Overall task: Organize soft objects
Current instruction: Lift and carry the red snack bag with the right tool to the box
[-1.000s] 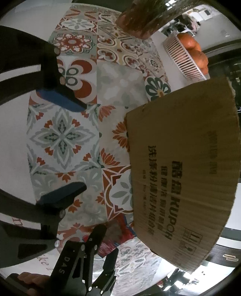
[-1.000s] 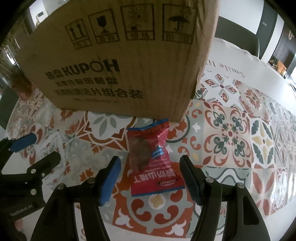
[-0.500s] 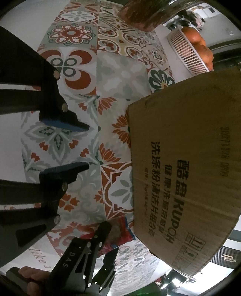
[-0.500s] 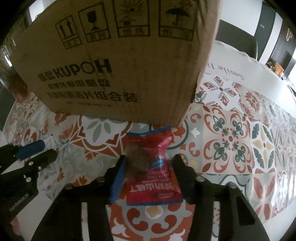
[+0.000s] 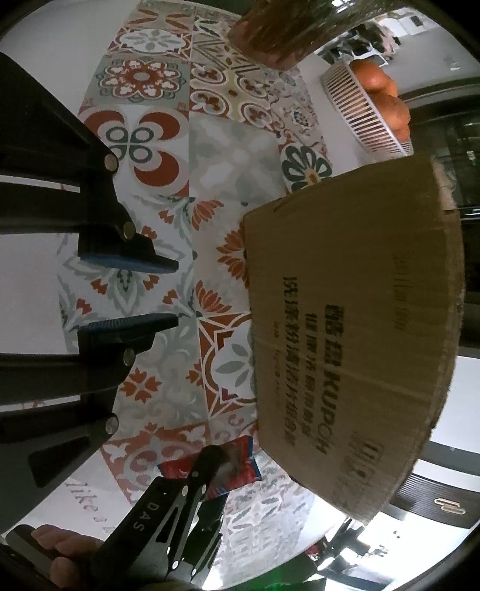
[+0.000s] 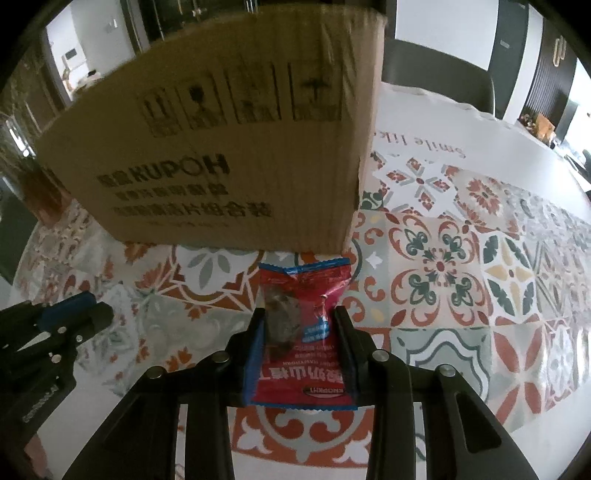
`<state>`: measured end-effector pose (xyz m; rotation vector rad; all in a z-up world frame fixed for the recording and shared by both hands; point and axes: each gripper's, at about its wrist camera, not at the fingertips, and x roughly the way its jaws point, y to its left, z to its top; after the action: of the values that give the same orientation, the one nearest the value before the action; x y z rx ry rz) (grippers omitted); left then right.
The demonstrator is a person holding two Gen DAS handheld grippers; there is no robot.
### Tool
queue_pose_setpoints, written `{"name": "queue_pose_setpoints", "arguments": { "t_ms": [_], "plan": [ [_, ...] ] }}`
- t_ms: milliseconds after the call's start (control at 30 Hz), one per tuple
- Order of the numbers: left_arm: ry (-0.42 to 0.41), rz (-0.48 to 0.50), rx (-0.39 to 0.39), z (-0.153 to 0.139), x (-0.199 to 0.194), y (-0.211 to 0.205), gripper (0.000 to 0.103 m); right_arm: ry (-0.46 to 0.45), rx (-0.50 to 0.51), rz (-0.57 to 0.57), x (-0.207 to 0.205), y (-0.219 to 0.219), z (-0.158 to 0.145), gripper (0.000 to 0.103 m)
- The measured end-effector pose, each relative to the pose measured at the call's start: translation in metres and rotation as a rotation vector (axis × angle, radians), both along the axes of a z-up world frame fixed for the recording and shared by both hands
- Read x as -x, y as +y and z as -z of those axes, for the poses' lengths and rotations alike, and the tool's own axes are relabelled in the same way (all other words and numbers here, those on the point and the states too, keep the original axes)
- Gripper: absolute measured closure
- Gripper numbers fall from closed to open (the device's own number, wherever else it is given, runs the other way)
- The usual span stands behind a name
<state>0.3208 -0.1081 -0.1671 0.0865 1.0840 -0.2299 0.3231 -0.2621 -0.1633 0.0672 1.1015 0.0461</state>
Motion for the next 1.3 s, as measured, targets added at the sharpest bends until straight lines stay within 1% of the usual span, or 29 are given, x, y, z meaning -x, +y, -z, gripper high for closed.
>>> {"name": "queue_pose_setpoints", "arguments": {
  "t_ms": [300, 367, 433, 467, 833, 1300],
  "plan": [
    [-0.054, 0.011, 0.032, -0.028, 0.018, 0.007, 0.081, -0.074, -0.001, 0.005, 0.019, 0.002, -0.037, 0.066],
    [-0.067, 0.017, 0.039, -0.035, 0.023, 0.009, 0.082, -0.095, 0.001, 0.006, 0.025, 0.002, -0.046, 0.066],
    [-0.085, 0.021, 0.046, -0.044, 0.029, 0.011, 0.086, -0.113, 0.003, 0.007, 0.029, 0.004, -0.054, 0.066],
    [-0.093, 0.024, 0.049, -0.047, 0.032, 0.011, 0.087, -0.124, 0.001, 0.008, 0.030, 0.005, -0.059, 0.066],
    [-0.179, 0.045, 0.079, -0.090, 0.050, 0.018, 0.087, -0.232, -0.005, 0.004, 0.049, 0.015, -0.109, 0.066],
    [-0.299, 0.058, 0.069, -0.141, 0.046, 0.029, 0.087, -0.355, -0.028, 0.002, 0.044, 0.027, -0.162, 0.066]
  ]
}}
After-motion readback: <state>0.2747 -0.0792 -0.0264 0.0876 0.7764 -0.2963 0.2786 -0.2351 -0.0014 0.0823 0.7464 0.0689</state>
